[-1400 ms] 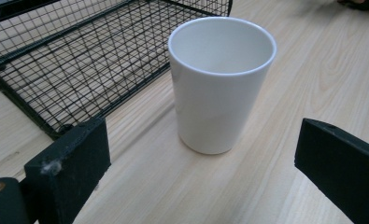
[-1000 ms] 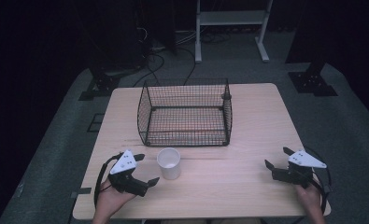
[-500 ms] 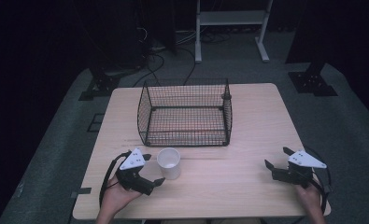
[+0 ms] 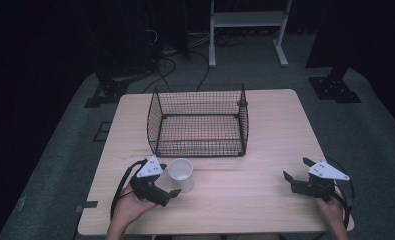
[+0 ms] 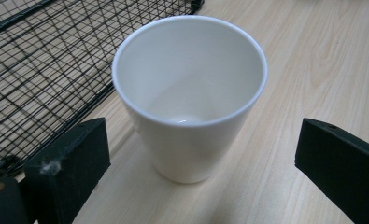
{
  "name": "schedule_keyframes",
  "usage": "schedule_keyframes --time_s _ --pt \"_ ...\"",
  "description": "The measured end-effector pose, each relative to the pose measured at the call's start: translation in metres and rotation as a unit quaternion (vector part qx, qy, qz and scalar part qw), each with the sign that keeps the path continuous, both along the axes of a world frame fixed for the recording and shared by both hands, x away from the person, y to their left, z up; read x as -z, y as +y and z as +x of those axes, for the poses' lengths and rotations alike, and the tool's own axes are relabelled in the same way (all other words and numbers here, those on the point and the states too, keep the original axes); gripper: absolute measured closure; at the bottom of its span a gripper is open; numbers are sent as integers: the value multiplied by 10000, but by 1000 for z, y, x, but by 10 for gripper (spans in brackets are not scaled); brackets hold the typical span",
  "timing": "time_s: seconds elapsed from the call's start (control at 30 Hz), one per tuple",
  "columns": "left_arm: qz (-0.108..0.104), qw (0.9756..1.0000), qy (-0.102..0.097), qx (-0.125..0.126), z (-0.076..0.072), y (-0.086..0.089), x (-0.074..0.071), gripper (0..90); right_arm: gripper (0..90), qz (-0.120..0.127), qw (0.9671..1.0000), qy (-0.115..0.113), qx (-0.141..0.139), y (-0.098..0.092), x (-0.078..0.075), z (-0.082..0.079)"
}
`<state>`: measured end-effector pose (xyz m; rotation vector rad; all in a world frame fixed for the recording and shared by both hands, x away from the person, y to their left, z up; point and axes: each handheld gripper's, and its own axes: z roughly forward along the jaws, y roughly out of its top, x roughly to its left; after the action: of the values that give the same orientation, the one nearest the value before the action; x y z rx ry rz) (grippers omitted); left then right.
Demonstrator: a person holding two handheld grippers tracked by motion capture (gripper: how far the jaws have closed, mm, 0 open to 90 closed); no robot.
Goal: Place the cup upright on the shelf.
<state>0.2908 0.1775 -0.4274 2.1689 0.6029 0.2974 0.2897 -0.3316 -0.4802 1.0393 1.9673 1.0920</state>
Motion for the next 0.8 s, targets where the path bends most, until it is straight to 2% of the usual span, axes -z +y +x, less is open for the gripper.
schedule_keyframes --time_s 0.5,0.8 --pt "318 9995 84 -7 12 -16 5 25 131 -3 10000 -14 -14 0 0 0" --pt "490 9988 52 34 20 -27 3 26 131 -3 10000 -17 -23 0 0 0"
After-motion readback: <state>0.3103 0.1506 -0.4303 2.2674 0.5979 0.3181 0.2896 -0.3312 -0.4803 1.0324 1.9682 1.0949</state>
